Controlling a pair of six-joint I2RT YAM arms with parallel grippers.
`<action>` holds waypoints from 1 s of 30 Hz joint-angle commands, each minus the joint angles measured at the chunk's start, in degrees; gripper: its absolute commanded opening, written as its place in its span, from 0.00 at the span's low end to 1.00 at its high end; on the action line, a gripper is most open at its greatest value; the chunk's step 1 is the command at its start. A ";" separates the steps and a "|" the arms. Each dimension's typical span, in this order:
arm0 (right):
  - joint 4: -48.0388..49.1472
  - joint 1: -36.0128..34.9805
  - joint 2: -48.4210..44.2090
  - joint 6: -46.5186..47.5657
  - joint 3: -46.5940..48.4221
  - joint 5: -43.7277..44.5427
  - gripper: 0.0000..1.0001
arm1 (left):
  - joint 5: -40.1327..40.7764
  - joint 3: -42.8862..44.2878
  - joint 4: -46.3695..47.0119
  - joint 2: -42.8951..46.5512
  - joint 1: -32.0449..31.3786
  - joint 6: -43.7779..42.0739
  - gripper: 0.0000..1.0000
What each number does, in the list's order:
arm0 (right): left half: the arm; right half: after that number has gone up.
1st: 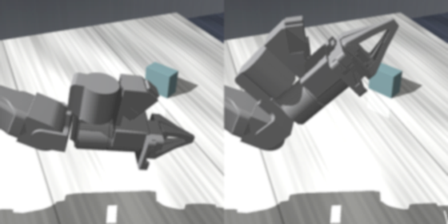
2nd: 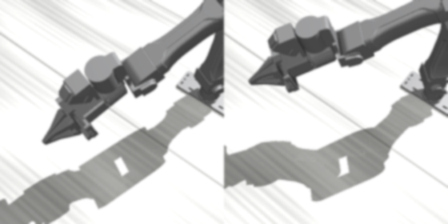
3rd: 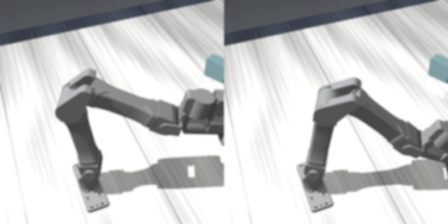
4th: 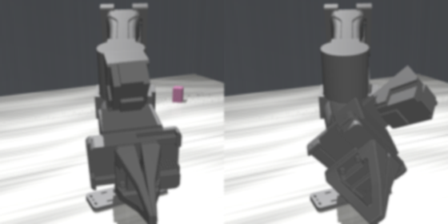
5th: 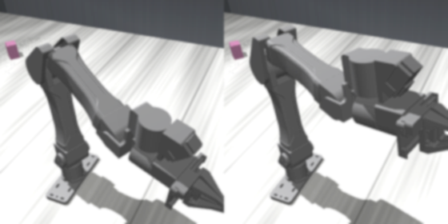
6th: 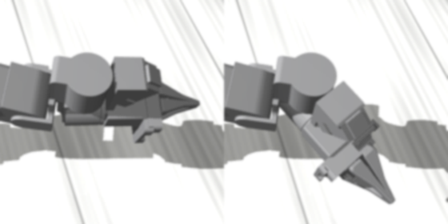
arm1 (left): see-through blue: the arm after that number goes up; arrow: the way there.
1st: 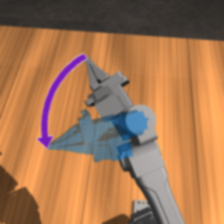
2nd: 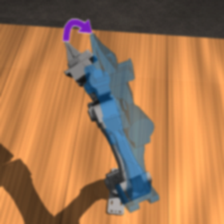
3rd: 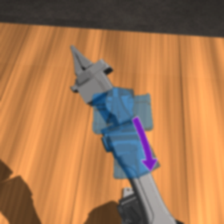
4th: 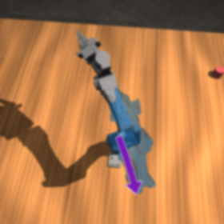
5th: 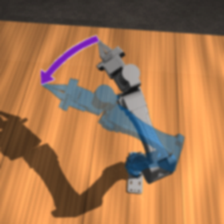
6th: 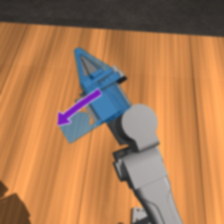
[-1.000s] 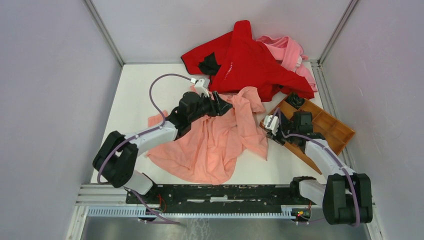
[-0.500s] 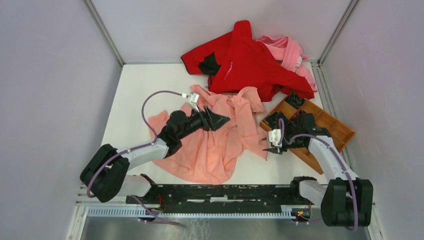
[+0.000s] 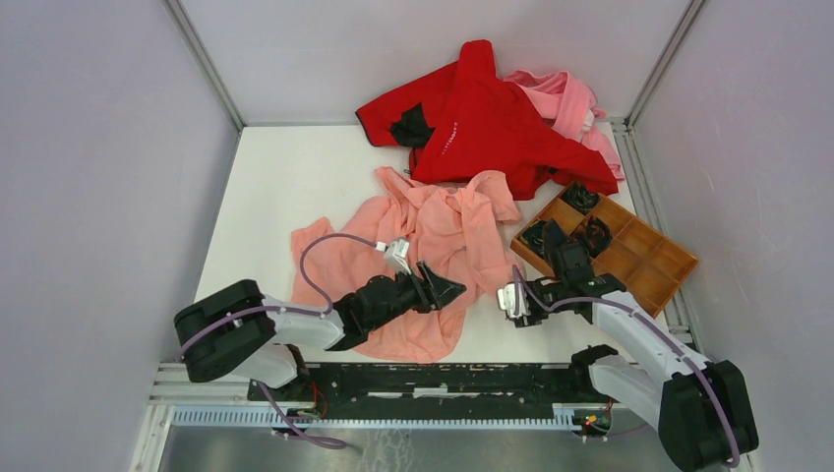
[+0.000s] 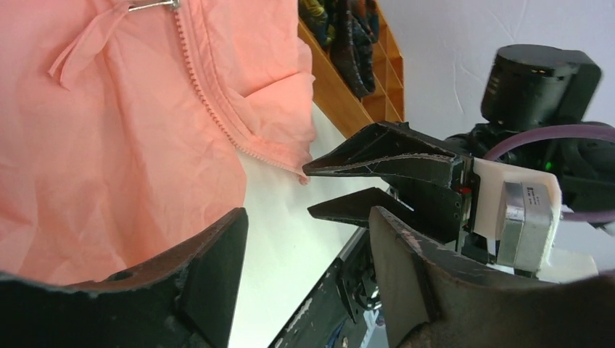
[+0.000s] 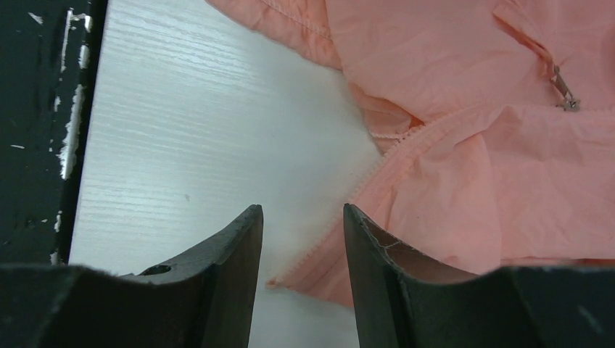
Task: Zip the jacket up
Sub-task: Adjust the jacket at the center of the board.
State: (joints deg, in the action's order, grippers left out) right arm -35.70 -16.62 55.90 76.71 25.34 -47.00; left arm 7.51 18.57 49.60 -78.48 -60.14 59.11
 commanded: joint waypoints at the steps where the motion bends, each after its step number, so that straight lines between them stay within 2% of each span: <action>1: 10.03 -1.95 0.19 -9.89 -1.64 6.80 0.51 | 5.99 4.11 4.32 -5.77 -2.23 7.52 0.67; 6: 14.61 -3.28 -0.72 -13.42 -3.89 11.45 0.50 | 7.33 6.69 3.97 -10.20 -3.70 9.28 0.65; 9: 16.45 -4.01 -0.28 -14.71 -4.57 13.46 0.47 | 8.51 9.20 -0.43 -11.29 -3.98 10.33 0.66; 12: 17.72 -4.64 0.62 -16.42 -4.54 15.80 0.38 | 9.21 11.23 -3.44 -12.64 -4.38 11.39 0.66; 16: 18.65 -4.86 0.55 -20.03 -3.45 16.69 0.19 | 9.56 11.95 -3.48 -14.15 -4.71 12.67 0.66; 18: 18.29 -4.84 0.12 -21.69 -2.53 15.27 0.11 | 9.65 12.02 -3.34 -14.49 -4.72 13.00 0.67; 21: 15.93 -4.69 -0.58 -23.17 -0.52 9.82 0.03 | 10.27 11.93 -3.29 -14.60 -4.79 13.32 0.67; 30: 14.29 -3.52 -2.28 -26.53 2.72 -4.22 0.01 | 12.42 10.34 -3.34 -12.59 -4.64 13.21 0.70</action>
State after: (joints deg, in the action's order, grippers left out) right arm -20.82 -20.60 54.41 52.97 25.02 -42.94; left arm 16.64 29.32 45.56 -92.84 -64.53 70.54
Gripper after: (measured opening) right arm 0.035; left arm 0.692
